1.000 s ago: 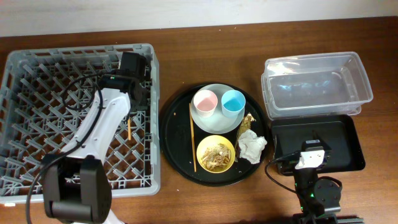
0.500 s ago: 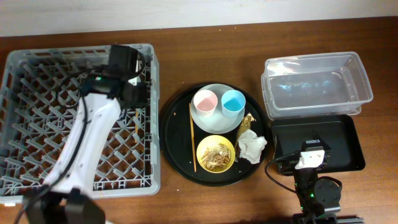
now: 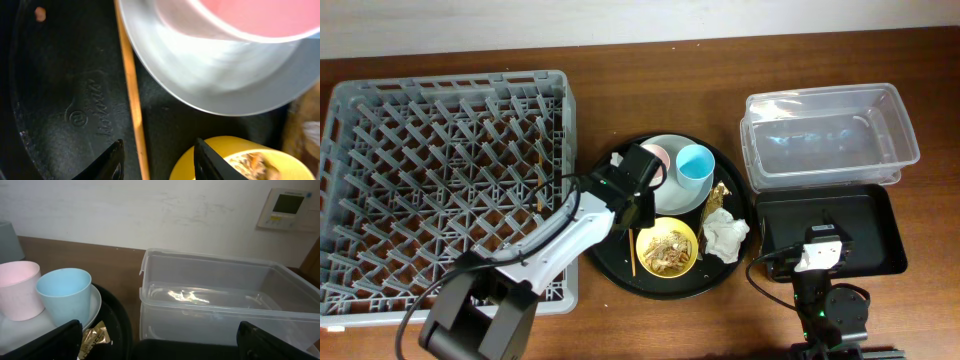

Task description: Sort waste into correct bins and load items into the dishwasher rack

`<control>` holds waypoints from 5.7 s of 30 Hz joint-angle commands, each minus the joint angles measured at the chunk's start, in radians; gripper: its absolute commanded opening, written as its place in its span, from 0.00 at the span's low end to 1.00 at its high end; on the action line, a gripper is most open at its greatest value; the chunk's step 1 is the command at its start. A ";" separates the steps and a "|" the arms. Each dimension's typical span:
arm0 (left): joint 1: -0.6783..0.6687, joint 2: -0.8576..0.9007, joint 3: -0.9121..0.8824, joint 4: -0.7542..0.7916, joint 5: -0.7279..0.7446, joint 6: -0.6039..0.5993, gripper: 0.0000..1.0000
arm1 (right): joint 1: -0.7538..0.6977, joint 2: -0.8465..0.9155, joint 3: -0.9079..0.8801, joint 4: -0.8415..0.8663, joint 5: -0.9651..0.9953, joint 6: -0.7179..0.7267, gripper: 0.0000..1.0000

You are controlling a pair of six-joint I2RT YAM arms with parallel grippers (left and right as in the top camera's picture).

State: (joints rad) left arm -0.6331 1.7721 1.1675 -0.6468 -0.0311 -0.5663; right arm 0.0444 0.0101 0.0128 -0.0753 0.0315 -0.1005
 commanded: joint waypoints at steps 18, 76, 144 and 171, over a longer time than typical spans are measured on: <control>0.008 0.122 0.024 0.019 -0.090 -0.047 0.00 | -0.006 -0.006 -0.007 -0.004 0.000 0.008 0.99; -0.104 0.072 0.090 0.226 -0.101 0.388 0.23 | -0.006 -0.006 -0.007 -0.004 0.000 0.009 0.99; 0.950 -0.526 0.090 -0.199 0.448 0.171 0.99 | 0.613 1.976 2.170 -0.939 -0.124 0.192 0.35; 0.949 -0.526 0.090 -0.568 0.272 0.291 0.99 | 0.441 1.986 2.166 -1.332 -0.098 0.091 0.53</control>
State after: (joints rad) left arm 0.3119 1.2545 1.2568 -1.2095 0.0727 -0.3882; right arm 0.5999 2.0422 2.1815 -1.2766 -0.0780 0.0010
